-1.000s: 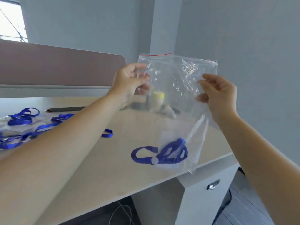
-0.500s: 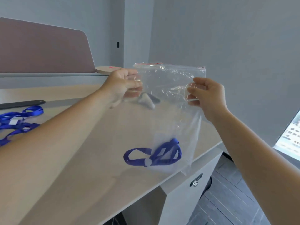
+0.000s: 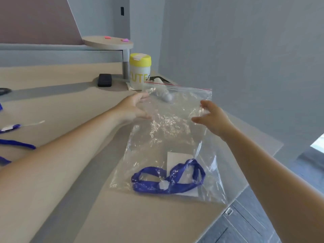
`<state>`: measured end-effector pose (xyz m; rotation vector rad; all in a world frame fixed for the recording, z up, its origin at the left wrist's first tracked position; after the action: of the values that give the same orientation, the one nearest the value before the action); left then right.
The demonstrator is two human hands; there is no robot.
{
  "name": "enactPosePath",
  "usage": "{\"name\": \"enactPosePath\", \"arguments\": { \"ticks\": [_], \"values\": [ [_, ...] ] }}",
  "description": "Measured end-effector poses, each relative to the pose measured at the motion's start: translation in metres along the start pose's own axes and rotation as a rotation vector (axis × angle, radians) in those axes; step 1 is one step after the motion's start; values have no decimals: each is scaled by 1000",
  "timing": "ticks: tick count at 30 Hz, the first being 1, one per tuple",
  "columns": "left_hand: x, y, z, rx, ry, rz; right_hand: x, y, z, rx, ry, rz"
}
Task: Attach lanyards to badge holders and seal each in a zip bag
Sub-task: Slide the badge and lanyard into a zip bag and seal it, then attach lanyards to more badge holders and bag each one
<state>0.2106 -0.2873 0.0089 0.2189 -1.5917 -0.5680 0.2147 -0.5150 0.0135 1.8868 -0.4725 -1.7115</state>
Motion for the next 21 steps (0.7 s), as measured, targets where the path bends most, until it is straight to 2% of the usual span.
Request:
{"name": "enactPosePath", "arguments": {
  "ticks": [3,7,10,16,21],
  "values": [
    [-17,-3,-7,-58,28,-149,16,-10,-7,-65,-42,105],
    [-37,-2,-10,-106,115,-601,35,-20,-9,-181,-159,562],
    [-49,-2,-11,-152,195,-812,42,-24,-9,-241,-197,718],
    [-50,-2,-7,-173,189,-893,43,-25,-8,-236,-181,792],
    [-39,7,12,-106,180,-794,29,-16,1,-136,-149,593]
  ]
}}
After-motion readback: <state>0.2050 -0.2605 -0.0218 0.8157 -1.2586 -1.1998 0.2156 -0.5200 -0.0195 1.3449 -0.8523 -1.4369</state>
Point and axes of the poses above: each hand's wrist, its own z-axis away from the middle knuckle, its own y-axis out of the back of the hand, x = y × z, the point moved 7 cm from there along -z, towards the middle knuckle, and after that the axes turned 8 degrees about -x, right-handed, at the moved point
